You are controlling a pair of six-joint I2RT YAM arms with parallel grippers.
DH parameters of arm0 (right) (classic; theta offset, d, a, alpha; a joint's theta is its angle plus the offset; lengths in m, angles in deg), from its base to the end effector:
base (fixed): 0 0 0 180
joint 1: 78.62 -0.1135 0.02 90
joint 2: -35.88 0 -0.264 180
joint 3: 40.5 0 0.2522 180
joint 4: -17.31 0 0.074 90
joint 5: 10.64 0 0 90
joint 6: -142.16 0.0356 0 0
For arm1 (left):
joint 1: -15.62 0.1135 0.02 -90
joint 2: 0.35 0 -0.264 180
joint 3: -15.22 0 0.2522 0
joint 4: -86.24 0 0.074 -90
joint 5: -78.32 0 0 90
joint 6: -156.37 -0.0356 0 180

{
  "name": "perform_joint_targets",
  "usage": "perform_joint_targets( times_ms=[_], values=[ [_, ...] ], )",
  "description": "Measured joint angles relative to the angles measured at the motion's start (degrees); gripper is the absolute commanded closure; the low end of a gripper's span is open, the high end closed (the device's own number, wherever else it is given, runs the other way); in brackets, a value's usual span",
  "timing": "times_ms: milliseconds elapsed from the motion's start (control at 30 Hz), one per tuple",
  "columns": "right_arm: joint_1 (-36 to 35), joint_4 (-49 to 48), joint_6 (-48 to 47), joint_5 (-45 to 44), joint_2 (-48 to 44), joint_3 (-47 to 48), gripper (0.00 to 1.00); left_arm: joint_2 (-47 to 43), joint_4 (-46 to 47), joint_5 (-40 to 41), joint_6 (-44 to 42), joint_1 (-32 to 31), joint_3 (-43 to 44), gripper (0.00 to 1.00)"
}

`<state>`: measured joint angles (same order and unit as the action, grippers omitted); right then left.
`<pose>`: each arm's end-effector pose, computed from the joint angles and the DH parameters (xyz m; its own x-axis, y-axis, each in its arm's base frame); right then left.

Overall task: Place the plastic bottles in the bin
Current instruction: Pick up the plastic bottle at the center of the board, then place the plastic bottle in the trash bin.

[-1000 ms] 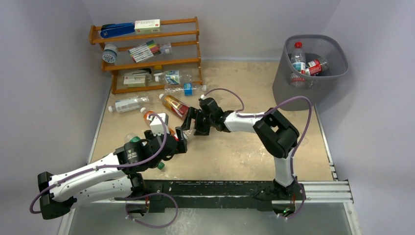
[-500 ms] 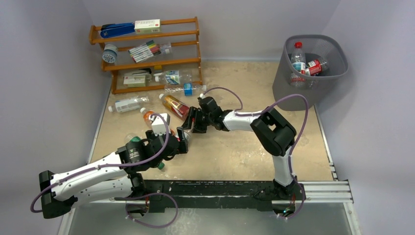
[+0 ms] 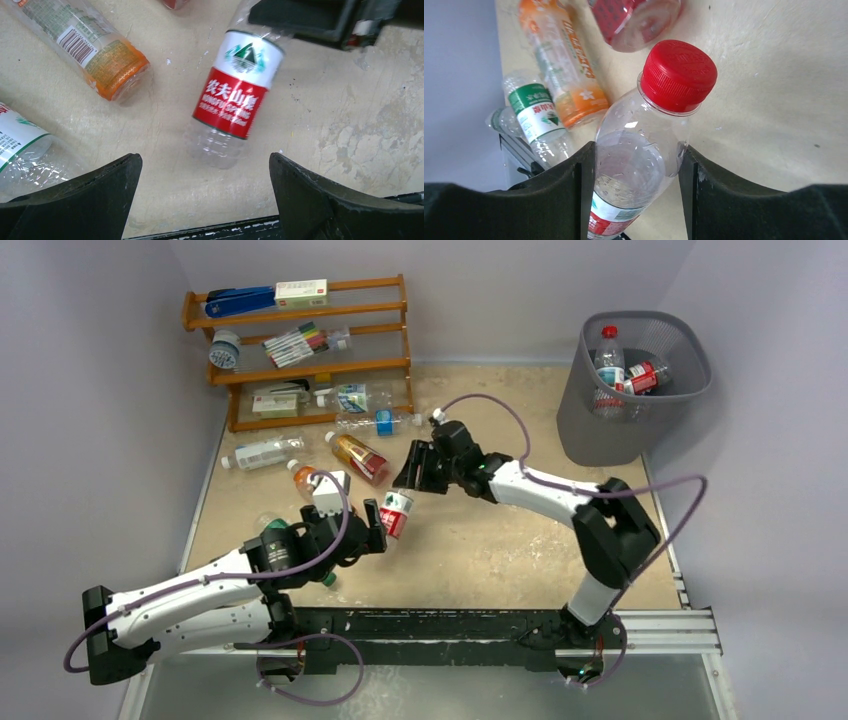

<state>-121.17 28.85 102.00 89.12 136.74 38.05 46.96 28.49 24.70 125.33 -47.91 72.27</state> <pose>0.2859 0.2706 0.2163 -0.8532 0.2392 -0.4634 -0.1831 0.6947 0.6956 0.0894 -0.1322 0.2739 -0.6368 -0.2687 -0.7227 -0.0034 0.9383 -0.3459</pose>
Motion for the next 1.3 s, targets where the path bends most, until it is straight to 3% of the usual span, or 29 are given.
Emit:
perform_joint_targets(
  times_ms=[333, 733, 1033, 1300],
  values=[
    [0.31, 8.15, -3.98, -8.11, -20.98, -3.72, 0.45, 0.92, 1.73, -0.44, -0.04, 0.00, 0.00, 0.00],
    [1.99, 14.21, -4.37, -11.76, -29.70, -7.85, 0.44, 6.23, 4.22, -2.49, -1.57, 0.00, 0.37, 0.00],
    [16.96, 20.81, -11.58, -11.47, -32.20, -1.44, 0.43, 6.75, 5.03, -2.95, -1.75, 0.00, 1.60, 0.00],
    [36.39, 26.03, -20.48, -8.20, -29.11, 23.43, 0.43, 5.57, 4.94, -2.93, -1.70, 0.00, 1.60, 0.00]
  ],
)
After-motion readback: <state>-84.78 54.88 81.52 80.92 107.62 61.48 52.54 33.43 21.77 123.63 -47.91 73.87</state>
